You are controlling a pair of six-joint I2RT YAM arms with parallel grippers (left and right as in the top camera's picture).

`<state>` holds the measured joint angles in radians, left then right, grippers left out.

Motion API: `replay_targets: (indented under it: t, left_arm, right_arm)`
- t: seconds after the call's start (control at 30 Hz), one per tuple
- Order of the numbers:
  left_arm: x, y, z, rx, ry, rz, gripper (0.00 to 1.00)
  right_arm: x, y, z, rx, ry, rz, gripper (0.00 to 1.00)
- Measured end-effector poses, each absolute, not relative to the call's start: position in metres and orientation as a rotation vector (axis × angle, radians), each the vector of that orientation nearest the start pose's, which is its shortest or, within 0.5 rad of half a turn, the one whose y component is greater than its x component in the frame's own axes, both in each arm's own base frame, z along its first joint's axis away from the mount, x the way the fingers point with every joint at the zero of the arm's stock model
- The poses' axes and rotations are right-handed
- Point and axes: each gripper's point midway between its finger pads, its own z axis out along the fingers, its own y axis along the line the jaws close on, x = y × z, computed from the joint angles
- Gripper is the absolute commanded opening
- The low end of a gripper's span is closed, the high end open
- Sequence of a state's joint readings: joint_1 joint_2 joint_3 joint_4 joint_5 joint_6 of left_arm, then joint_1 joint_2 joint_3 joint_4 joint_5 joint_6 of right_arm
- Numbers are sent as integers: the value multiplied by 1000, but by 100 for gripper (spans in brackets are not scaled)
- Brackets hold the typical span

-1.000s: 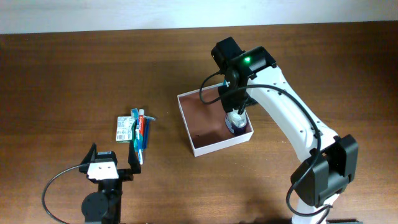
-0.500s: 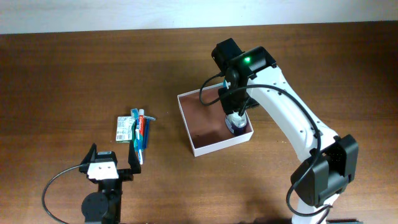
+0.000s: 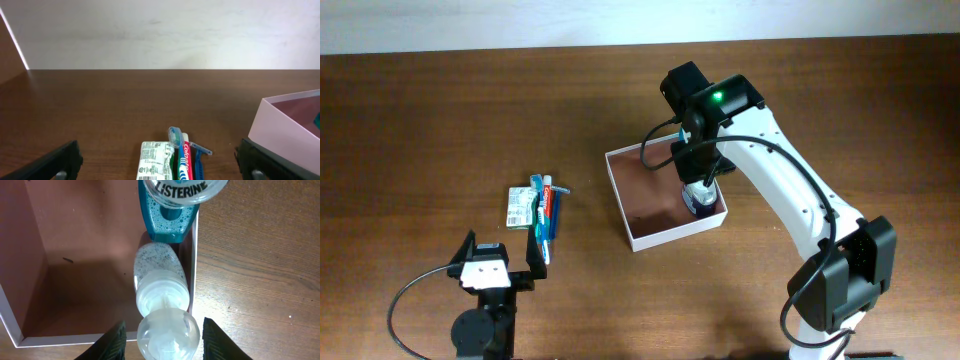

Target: Pack container

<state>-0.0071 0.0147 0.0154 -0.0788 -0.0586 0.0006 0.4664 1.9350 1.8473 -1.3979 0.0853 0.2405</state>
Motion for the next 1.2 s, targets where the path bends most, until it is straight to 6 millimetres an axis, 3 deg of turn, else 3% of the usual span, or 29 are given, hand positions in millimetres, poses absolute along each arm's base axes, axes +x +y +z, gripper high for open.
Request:
replay_targets:
  t: [0.3, 0.63, 1.2]
  left_arm:
    - [246, 8, 158, -39, 1648, 44, 100]
    - [246, 8, 158, -38, 1648, 44, 100]
    - [246, 8, 158, -38, 1648, 44, 99]
  right_arm:
    - [346, 155, 141, -329, 3039, -93, 42]
    - [356, 133, 141, -243, 3046, -94, 42]
    - [363, 152, 141, -259, 3022, 57, 41]
